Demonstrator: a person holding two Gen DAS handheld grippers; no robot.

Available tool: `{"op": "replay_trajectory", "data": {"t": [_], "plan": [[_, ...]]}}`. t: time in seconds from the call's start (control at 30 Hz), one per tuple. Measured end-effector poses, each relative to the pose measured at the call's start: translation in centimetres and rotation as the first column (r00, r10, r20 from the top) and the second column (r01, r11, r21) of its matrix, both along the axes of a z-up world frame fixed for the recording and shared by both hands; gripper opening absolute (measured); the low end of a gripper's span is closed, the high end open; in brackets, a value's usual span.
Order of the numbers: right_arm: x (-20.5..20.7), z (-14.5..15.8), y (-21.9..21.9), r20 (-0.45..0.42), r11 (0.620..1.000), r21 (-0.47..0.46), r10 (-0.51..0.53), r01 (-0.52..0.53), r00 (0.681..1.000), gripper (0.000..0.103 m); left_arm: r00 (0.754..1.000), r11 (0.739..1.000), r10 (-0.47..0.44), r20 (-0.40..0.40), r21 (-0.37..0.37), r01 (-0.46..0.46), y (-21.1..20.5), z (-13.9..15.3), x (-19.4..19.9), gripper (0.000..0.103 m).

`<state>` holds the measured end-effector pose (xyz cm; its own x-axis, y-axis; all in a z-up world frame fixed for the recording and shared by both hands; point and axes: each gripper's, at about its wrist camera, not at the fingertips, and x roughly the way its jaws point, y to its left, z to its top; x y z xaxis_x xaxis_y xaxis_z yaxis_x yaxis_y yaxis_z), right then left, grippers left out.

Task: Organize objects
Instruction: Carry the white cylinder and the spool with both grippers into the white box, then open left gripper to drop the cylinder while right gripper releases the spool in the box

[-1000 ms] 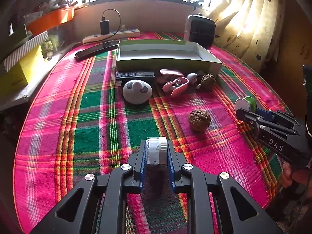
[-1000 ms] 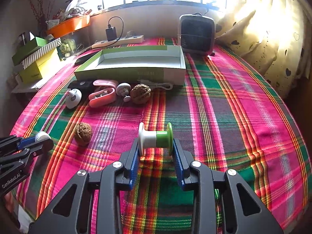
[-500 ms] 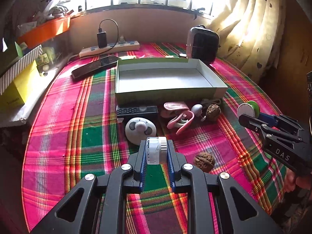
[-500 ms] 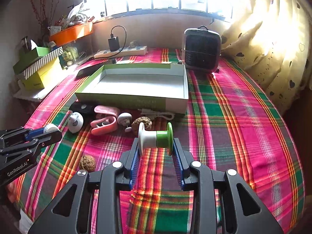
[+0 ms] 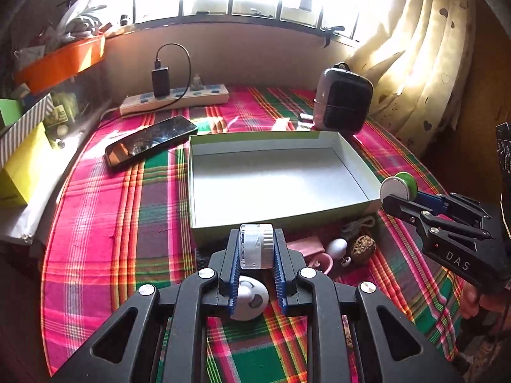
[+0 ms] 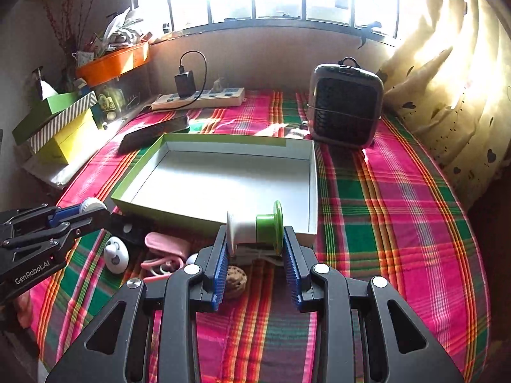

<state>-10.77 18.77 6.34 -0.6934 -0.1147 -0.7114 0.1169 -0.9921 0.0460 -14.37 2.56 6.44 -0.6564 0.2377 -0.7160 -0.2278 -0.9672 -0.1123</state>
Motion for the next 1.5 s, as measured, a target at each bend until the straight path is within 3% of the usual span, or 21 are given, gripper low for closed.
{"op": "replay_trajectory", "data": {"t": [0.27, 0.63, 1.5], "plan": [[-4.4, -0.6, 0.6, 0.046, 1.0, 0.0, -0.001, 0.001, 0.999, 0.033, 1.0, 1.0, -0.009, 0.015, -0.006, 0.009, 0.5, -0.2, -4.1, 0.017], [-7.6, -3.3, 1.0, 0.126, 1.0, 0.02, -0.006, 0.004, 0.992, 0.033, 0.996, 1.0, 0.008, 0.087, -0.024, -0.006, 1.2, -2.7, -8.1, 0.017], [-8.9, -4.8, 0.0, 0.146, 0.996, 0.09, 0.012, -0.026, 0.989, 0.033, 0.993, 0.998, 0.022, 0.12, -0.057, -0.015, 1.3, -4.6, -9.8, 0.017]]}}
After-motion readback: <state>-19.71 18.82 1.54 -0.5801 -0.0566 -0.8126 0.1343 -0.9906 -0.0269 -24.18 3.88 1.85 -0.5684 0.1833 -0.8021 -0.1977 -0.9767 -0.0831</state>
